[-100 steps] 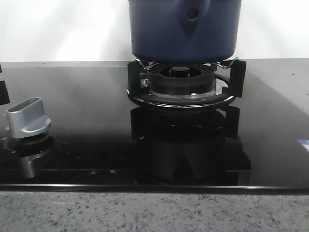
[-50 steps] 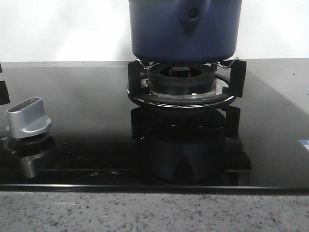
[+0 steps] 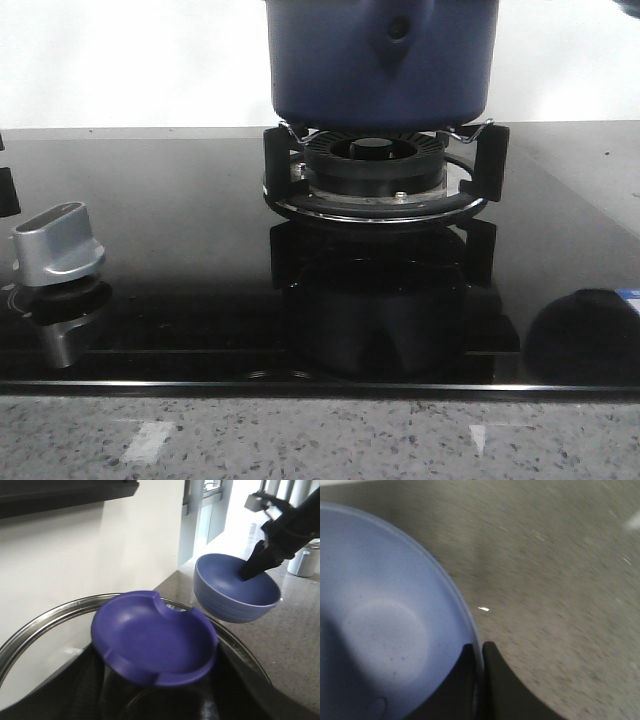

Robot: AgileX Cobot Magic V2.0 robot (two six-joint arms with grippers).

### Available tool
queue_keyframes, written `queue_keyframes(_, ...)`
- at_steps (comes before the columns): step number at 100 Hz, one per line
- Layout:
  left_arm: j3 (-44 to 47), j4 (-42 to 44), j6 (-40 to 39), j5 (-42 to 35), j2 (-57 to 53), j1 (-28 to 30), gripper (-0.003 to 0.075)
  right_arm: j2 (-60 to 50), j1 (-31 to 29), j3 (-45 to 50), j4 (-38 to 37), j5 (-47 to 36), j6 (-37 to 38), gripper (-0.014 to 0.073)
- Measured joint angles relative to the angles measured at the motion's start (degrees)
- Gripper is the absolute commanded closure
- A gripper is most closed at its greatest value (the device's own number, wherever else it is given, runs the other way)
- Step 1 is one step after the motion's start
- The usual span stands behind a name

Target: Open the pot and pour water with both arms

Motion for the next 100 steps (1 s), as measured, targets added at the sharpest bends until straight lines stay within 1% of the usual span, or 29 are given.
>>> queue_keyframes(10,0.00,0.00,0.00,-1.60,0.00,-1.88,0.0529,0.56,-4.03,3.51,0.00,-0.44,0.00,0.0650)
queue_keyframes(23,0.00,0.00,0.00,-3.39,0.00,-3.85,0.0529,0.79,-6.77,10.30,-0.22,-3.67,0.17,0.0650)
queue_keyframes(41,0.00,-0.10,0.00,-4.58,0.00,-5.27,0.0529,0.90,-7.10,18.04,-0.80,-7.72,0.17,0.0650)
queue_keyframes(59,0.00,-0.41,0.00,-4.80,0.00,-5.42,0.0529,0.90,-7.20,20.78,-1.51,-9.53,0.17,0.0649)
queue_keyframes(64,0.00,-0.41,0.00,-4.80,0.00,-5.52,0.0529,0.90,-7.20,20.91,-1.64,-9.79,0.17,0.0636)
queue_keyframes(68,0.00,-0.45,0.00,-4.80,0.00,-5.46,0.0529,0.90,-7.20,20.91,-1.64,-9.95,0.17,0.0606)
queue_keyframes(73,0.00,-0.55,0.00,-4.92,0.00,-5.46,0.0529,0.90,-7.20,20.91,-1.64,-10.04,0.17,0.0550)
queue_keyframes(78,0.00,-0.55,0.00,-4.92,0.00,-5.46,0.0529,0.90,-7.20,20.91,-1.64,-10.04,0.17,0.0470)
queue_keyframes(83,0.00,-0.68,0.00,-4.92,0.00,-5.46,0.0529,0.90,-7.22,20.91,-1.64,-10.04,0.17,0.0361)
queue_keyframes(90,0.00,-0.90,0.00,-4.92,0.00,-5.60,0.0529,0.90,-7.32,20.91,-1.64,-10.04,0.17,0.0246)
queue_keyframes(95,0.00,-0.89,0.00,-4.92,0.00,-5.60,0.0529,0.90,-7.32,20.91,-1.64,-9.93,0.17,0.0204)
queue_keyframes(100,0.00,-0.89,0.00,-4.92,0.00,-5.70,0.0529,0.90,-7.32,20.91,-1.64,-9.81,0.17,0.0196)
